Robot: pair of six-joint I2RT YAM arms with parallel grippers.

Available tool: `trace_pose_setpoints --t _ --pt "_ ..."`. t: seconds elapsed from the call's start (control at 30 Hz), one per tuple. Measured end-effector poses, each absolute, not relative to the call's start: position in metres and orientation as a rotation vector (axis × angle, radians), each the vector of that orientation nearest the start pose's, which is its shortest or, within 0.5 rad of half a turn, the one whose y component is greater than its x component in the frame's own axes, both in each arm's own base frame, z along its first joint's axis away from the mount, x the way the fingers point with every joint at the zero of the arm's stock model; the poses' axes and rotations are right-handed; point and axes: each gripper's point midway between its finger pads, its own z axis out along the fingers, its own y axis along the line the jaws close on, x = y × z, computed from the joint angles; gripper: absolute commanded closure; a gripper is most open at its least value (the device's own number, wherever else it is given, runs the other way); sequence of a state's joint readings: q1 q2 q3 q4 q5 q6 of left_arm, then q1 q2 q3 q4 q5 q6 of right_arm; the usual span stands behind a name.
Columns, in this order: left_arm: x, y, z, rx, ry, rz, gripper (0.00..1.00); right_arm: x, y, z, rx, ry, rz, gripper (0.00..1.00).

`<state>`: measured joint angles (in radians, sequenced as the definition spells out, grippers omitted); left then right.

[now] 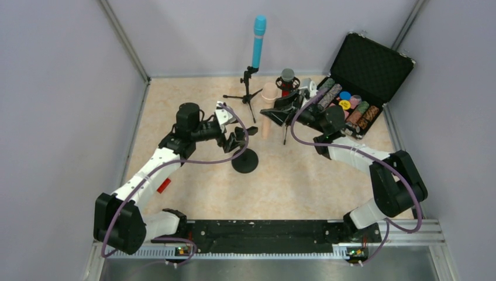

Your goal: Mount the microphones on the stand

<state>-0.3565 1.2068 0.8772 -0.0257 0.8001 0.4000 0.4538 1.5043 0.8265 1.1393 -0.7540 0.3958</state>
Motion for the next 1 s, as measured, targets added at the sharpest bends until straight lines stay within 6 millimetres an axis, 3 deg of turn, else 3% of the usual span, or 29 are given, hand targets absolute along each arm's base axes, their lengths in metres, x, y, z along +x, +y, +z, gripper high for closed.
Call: trace_pose_setpoints --t 0.03,0.07,0.1,0.23,0.5,0.93,1.0 --pt "0.296 -0.233 0.229 1.159 1.482 -0.736 0.32 0.318 0.303 0.320 -0.747 1.095 1.148 1.00" --pt "0.296 -0.232 0.229 1.159 1.483 -0.736 0.78 0.317 0.304 0.320 -0.750 1.094 1.151 1.00" --pt "0.295 -0.233 0.228 1.158 1.488 -0.741 0.98 0.317 0.305 0.320 -0.752 1.093 1.154 1.00" --pt "0.285 -0.237 0.233 1.239 1.441 -0.776 1.00 0.311 0.311 0.322 -0.762 1.071 1.165 1.00" --pt "0.287 -0.241 0.230 1.295 1.458 -0.823 1.00 0.292 0.331 0.338 -0.763 0.966 1.185 1.00" --pt "0.287 -0.239 0.229 1.306 1.455 -0.814 1.00 0.292 0.339 0.339 -0.731 0.928 1.173 1.00" --pt "0.287 -0.239 0.229 1.306 1.456 -0.814 0.84 0.292 0.338 0.339 -0.724 0.925 1.169 1.00"
